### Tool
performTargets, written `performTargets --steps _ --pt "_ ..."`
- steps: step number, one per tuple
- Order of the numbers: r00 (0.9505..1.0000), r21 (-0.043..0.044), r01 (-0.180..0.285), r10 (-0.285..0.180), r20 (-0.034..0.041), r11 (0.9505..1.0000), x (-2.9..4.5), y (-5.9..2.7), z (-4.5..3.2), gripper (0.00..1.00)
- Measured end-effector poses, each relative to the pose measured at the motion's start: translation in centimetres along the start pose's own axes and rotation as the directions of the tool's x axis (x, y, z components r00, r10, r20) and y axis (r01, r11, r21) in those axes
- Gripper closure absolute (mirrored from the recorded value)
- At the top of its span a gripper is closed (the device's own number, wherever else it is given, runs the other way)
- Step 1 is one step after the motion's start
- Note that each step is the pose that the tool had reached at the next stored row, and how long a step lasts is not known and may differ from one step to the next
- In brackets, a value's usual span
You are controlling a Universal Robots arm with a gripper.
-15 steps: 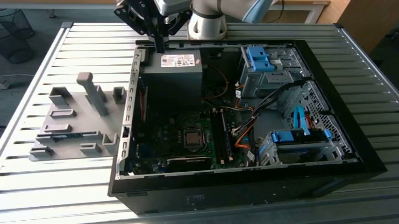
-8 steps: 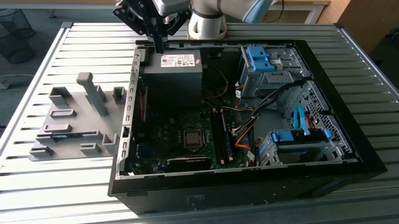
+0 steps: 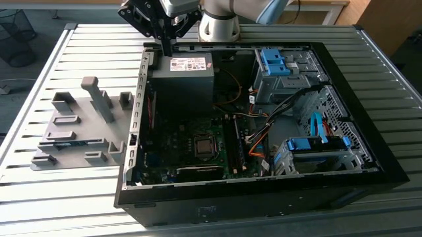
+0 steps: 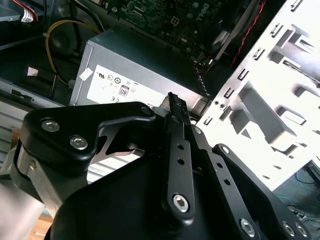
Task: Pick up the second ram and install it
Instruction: 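Reach for the second ram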
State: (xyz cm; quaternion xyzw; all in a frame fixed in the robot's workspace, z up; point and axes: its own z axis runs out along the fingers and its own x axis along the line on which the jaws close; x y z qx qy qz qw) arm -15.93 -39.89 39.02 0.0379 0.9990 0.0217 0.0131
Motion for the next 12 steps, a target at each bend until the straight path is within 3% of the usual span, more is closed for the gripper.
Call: performTargets --steps 12 --pt "1.0000 0.0000 0.000 0.000 0.0000 1.0000 0.31 -0.02 0.00 0.89"
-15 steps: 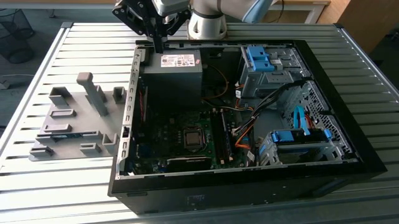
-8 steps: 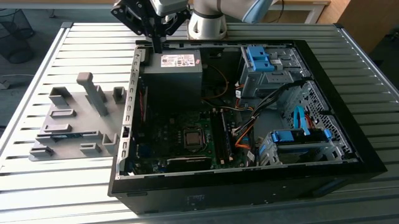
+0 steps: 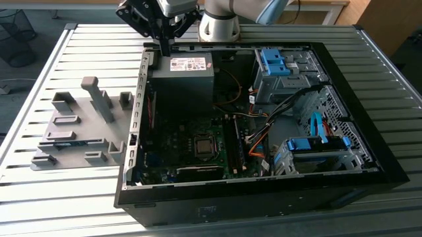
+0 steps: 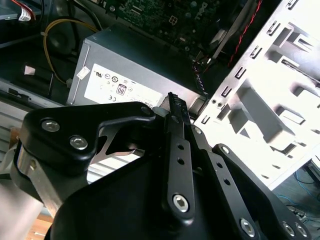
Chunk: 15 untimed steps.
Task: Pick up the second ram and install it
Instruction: 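Reach for the second ram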
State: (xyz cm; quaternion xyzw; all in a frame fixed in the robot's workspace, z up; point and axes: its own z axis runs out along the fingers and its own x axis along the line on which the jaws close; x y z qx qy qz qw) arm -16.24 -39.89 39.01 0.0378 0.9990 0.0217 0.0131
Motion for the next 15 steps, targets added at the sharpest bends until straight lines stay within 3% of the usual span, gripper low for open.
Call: performTargets --steps 15 --pt "1.0000 0.0000 0.000 0.000 0.0000 1.0000 0.36 -0.03 0.01 0.89"
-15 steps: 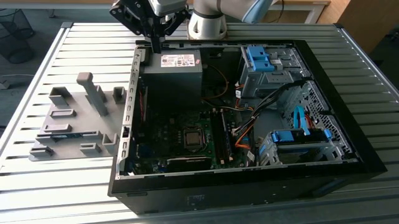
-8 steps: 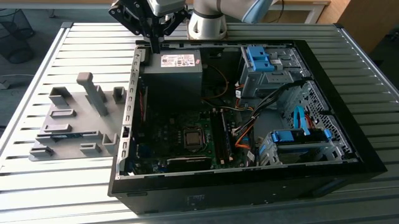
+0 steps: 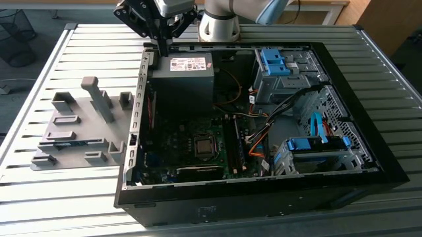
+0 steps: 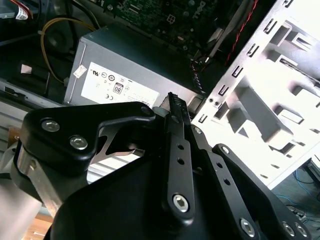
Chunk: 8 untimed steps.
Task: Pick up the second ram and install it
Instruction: 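Reach for the second ram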
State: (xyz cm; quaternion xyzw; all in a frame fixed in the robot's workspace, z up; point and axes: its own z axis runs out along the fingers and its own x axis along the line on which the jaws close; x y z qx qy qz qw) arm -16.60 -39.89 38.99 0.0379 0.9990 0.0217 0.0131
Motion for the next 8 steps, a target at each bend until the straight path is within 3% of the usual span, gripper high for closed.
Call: performTargets --steps 8 --pt "1.0000 0.0000 0.000 0.000 0.0000 1.0000 0.35 -0.03 0.00 0.89"
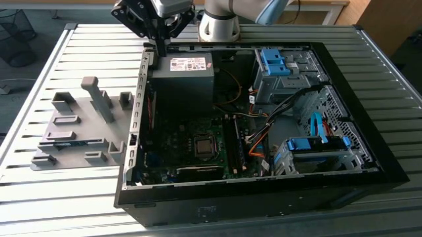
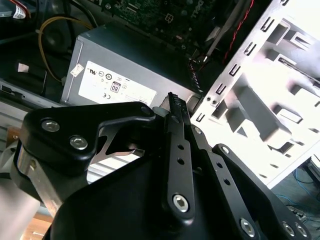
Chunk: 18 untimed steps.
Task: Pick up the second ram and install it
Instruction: 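Reach for the second ram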
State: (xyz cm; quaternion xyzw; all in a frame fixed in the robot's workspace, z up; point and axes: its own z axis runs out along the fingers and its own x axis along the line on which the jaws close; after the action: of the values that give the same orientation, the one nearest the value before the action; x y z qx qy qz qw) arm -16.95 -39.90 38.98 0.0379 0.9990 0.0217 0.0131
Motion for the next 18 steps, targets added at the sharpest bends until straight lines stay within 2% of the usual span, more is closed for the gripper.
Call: performTargets --steps 18 --pt "1.0000 0.0000 0.000 0.000 0.0000 1.0000 1.45 -0.11 0.03 0.89"
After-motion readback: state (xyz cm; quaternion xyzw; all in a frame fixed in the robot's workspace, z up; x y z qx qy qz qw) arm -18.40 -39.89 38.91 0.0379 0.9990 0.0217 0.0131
